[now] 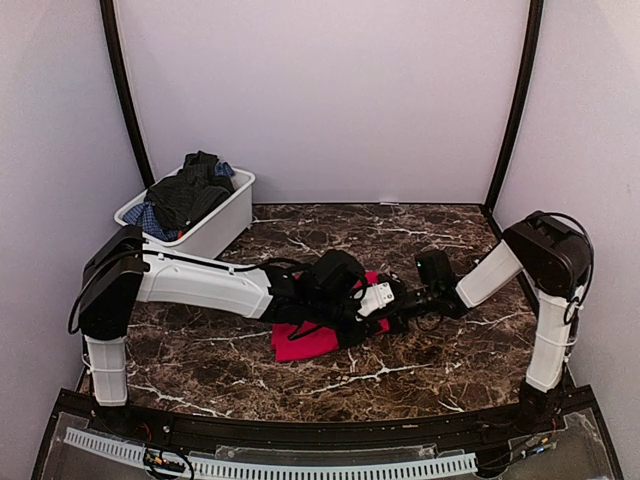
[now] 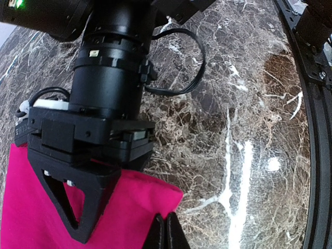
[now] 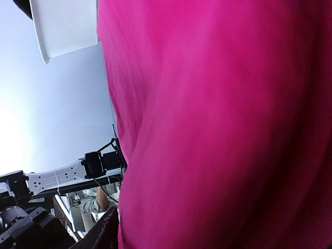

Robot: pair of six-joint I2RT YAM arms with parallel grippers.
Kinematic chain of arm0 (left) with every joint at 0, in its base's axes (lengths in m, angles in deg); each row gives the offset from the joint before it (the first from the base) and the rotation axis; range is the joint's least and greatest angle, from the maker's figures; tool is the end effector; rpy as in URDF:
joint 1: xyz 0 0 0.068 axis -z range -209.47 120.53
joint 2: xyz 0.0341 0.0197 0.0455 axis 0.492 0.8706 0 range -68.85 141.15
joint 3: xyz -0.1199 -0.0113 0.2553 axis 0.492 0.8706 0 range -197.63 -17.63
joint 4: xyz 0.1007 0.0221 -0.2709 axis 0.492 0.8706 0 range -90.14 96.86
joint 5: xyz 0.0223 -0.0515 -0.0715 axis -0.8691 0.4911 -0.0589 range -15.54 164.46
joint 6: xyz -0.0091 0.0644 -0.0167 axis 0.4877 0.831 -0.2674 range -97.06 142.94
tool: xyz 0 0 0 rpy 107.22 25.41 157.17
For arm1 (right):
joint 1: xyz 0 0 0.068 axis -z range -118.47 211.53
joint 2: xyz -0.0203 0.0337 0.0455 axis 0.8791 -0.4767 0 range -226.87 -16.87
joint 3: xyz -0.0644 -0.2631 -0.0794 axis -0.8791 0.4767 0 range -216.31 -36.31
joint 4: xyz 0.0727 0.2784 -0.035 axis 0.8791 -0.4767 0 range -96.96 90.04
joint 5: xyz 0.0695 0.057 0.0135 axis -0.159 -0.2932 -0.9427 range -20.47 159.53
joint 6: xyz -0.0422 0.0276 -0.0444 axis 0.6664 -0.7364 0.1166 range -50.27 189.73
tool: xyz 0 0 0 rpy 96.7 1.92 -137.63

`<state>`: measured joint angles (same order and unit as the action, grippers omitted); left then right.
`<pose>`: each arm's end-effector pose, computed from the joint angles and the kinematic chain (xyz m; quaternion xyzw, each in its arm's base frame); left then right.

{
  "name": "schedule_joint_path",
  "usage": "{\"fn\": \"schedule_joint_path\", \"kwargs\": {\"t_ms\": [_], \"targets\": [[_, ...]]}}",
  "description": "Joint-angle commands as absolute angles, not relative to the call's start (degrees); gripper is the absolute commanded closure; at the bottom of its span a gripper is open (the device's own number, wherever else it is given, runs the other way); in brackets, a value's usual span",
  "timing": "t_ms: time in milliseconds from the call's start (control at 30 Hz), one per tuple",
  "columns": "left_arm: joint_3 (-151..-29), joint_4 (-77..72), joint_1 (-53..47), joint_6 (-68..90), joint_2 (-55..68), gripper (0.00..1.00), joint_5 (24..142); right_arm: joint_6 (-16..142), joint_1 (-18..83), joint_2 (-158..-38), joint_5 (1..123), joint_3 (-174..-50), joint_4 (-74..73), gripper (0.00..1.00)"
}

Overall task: Fold and stack the mixed laundry pile
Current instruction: Pass from the left arm to the right, then turn over the square-folded T-shirt at the center of the board.

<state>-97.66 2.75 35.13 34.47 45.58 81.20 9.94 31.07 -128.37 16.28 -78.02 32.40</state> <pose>0.2067 -0.4500 0.1798 0.5721 0.6882 -0.2451 0.3729 0.2849 0.2174 0.0663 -0.0109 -0.8257 -0.5640 0.0055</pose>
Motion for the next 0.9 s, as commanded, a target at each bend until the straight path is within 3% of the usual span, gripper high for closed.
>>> {"fn": "schedule_joint_path", "kwargs": {"t_ms": [0, 167, 267, 333, 433, 500, 533, 600, 867], "targets": [[-96.3, 0.7, 35.3, 35.0, 41.4, 1.0, 84.3, 8.2, 30.7, -131.4, 16.2, -80.9, 34.4, 0.5], [-96.3, 1.3, 35.4, 35.8, 41.0, 0.99, 84.8, 7.6, 30.7, -133.5, 17.2, -82.7, 31.2, 0.68], [-95.7, 1.7, 35.3, 34.8, 40.3, 0.86, 82.9, 12.2, 30.8, -131.4, 18.6, -84.2, 22.9, 0.87], [-94.3, 1.4, 34.8, 32.4, 38.9, 0.65, 81.8, 18.1, 30.9, -128.7, 21.1, -86.1, 13.3, 0.98], [-91.3, 0.2, 33.2, 27.7, 35.8, 0.47, 82.2, 27.7, 32.0, -124.6, 25.6, -88.7, 0.2, 1.0], [-89.0, -1.1, 31.5, 25.2, 33.9, 0.26, 83.1, 32.3, 33.7, -122.0, 27.9, -89.3, -6.3, 1.0], [-87.5, -1.4, 30.6, 23.9, 32.7, 0.07, 83.9, 34.5, 34.7, -121.2, 28.7, -89.5, -9.1, 1.0], [-85.7, -2.1, 29.4, 22.5, 31.3, 0.02, 84.1, 39.0, 37.2, -119.5, 31.0, -90.5, -15.3, 1.0], [-81.8, -3.1, 26.0, 18.7, 28.6, 0.01, 82.1, 53.0, 44.1, -112.1, 48.6, -99.5, -40.0, 1.0]]}}
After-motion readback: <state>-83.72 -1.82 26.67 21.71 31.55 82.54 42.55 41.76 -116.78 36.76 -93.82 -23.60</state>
